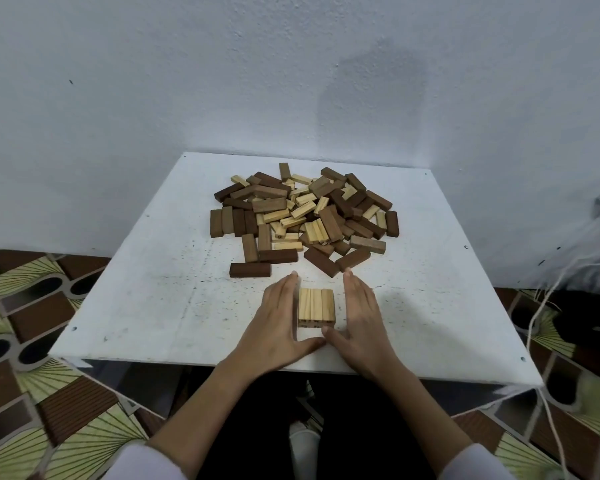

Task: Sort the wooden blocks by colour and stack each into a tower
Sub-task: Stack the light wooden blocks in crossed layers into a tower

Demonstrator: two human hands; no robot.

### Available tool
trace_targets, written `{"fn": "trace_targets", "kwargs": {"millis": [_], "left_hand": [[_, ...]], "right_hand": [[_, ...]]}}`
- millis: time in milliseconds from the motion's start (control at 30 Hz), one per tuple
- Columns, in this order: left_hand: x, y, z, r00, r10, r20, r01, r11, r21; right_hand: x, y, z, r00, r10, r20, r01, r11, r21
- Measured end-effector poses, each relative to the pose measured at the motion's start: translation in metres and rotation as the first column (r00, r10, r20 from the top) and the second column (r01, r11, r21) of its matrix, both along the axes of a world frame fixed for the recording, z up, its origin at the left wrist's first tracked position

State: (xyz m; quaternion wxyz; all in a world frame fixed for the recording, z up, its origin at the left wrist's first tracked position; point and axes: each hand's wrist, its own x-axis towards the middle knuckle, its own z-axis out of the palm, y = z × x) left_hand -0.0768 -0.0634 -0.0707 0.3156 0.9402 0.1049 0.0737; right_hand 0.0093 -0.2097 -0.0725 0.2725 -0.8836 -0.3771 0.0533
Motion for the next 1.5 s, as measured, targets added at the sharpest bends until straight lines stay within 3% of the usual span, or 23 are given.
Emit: {"fn": "trace_targets", "kwargs": {"millis": [233, 533, 1500], "left_hand": [[-0.0015, -0.0015, -0.0004, 0.999, 0.040, 0.003, -0.040, 0.987, 0.157], [0.0044, 0.0015, -0.0079, 0.993, 0.018, -0.119, 0.021, 0.948, 0.318], [0.0057, -0.0003, -0.0085, 0.981, 0.040, -0.189, 0.033, 0.930, 0.367]], "right_hand": [[0.0008, 0.0016, -0.0019, 0.998, 0.027, 0.057, -0.019, 0.990, -0.140], [0.0007, 0.0039, -0.0019, 0.996, 0.036, 0.075, -0.019, 0.975, -0.221], [-0.0001, 0.0064, -0.0008, 0.995, 0.054, 0.085, -0.025, 0.949, -0.313]]}}
